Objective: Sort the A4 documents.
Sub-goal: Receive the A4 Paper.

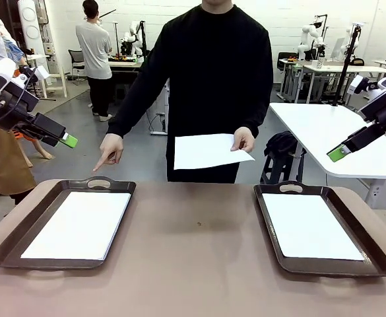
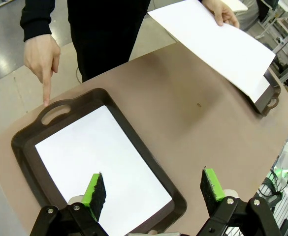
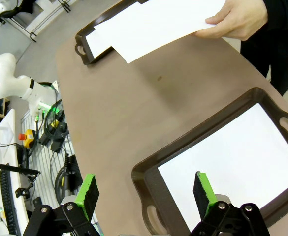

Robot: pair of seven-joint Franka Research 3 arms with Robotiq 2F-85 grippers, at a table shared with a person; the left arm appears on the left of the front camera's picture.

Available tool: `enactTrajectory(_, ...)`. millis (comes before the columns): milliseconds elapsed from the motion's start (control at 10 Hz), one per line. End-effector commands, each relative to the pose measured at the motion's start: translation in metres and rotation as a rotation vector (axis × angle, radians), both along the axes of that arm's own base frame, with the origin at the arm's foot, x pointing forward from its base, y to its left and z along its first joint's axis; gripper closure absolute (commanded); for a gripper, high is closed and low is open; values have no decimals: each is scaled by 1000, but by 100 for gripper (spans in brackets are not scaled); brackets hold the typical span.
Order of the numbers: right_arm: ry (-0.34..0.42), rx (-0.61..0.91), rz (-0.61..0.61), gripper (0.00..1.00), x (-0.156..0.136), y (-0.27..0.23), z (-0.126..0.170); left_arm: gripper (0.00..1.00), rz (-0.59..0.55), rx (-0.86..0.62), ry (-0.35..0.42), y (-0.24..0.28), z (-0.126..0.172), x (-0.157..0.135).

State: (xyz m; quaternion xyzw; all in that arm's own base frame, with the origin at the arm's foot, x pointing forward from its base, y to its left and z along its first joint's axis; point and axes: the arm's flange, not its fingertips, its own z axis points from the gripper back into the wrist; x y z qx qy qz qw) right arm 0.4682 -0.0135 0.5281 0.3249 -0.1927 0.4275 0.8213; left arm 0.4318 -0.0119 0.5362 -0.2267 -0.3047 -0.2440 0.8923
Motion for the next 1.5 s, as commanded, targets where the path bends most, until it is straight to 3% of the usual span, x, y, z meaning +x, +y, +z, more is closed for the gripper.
enactTrajectory(0,-3,-2,-2,0,1,1,0,0,39,-160,54,-13,-11,27)
enactTrajectory(500,-3,-2,-2,0,1,1,0,0,206,-530,425,-51,-75,113)
enactTrajectory(1000,-3,-2,-2,0,1,1,0,0,174,-668,616,-101,-128,179)
enactTrajectory(1200,-3,-2,-2,0,1,1,0,0,142,-797,715,-127,-146,191)
enactTrajectory(1400,-3,-2,-2,0,1,1,0,0,145,-815,738,-139,-149,194)
